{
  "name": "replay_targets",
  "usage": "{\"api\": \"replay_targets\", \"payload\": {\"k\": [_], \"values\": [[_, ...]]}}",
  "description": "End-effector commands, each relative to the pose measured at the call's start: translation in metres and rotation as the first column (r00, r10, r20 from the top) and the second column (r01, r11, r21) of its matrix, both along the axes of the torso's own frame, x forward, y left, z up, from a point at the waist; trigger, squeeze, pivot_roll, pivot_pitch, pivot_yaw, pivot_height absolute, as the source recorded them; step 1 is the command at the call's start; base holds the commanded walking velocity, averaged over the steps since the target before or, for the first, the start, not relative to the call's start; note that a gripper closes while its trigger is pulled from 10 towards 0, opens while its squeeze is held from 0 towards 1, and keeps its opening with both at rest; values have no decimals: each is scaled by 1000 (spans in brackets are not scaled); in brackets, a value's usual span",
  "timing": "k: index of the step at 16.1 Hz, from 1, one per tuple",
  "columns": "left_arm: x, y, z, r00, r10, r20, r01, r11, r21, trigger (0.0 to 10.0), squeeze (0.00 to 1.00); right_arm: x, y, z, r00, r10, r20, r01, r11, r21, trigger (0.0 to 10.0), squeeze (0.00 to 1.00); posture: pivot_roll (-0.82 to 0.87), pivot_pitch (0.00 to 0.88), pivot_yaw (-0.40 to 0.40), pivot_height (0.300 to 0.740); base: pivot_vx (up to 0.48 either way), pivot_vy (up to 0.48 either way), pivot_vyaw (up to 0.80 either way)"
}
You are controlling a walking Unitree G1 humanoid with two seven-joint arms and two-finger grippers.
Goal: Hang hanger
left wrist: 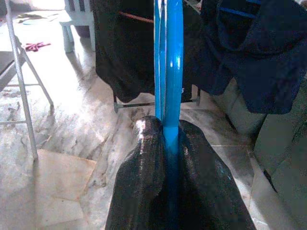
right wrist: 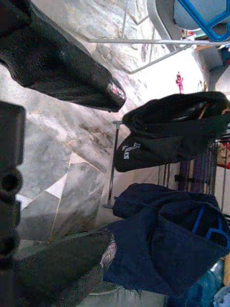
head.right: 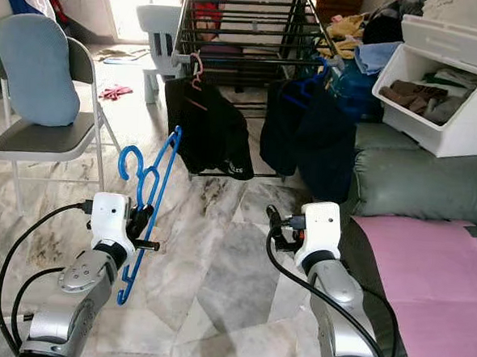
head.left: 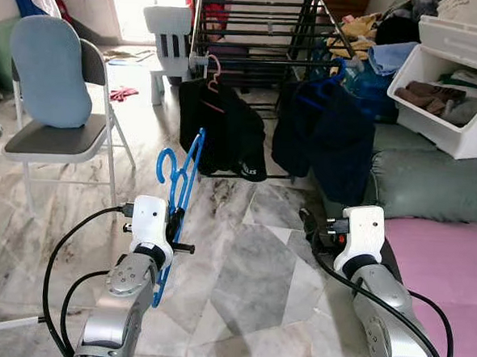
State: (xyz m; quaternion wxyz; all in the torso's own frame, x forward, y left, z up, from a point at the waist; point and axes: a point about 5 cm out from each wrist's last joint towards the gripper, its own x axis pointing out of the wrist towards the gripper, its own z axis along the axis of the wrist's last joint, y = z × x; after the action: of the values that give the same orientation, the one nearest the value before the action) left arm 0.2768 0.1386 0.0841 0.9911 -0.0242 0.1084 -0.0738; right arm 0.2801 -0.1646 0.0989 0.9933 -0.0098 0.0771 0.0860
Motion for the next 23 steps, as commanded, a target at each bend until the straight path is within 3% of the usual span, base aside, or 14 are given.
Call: {"api": "replay_targets", "payload": {"k": [1,10,15,23], "values": [[3,1,2,1000,13,0,-14,1000,21,10000,0,1,1,-2,1000,-3,-15,3,1000,-8,10000,0,-81,0,0,740,0,0,0],[3,5,0,1000,24,-18,-24,1000,11,10000,0,2,0,-4,1000,-20,-16,20,1000,-4,10000,0,-77,0,0,740,0,65,0],[3,3,0,1000,-1,-15,1,1000,6,10000,0,3,1,-5,1000,-17,-26,17,1000,-2,10000,0,-76,0,-1,740,0,463,-455],[4,2,3,1000,-29,-11,29,1000,5,10000,0,4,2,-5,1000,-20,-22,20,1000,1,10000,0,-74,0,6,740,0,480,0]]}}
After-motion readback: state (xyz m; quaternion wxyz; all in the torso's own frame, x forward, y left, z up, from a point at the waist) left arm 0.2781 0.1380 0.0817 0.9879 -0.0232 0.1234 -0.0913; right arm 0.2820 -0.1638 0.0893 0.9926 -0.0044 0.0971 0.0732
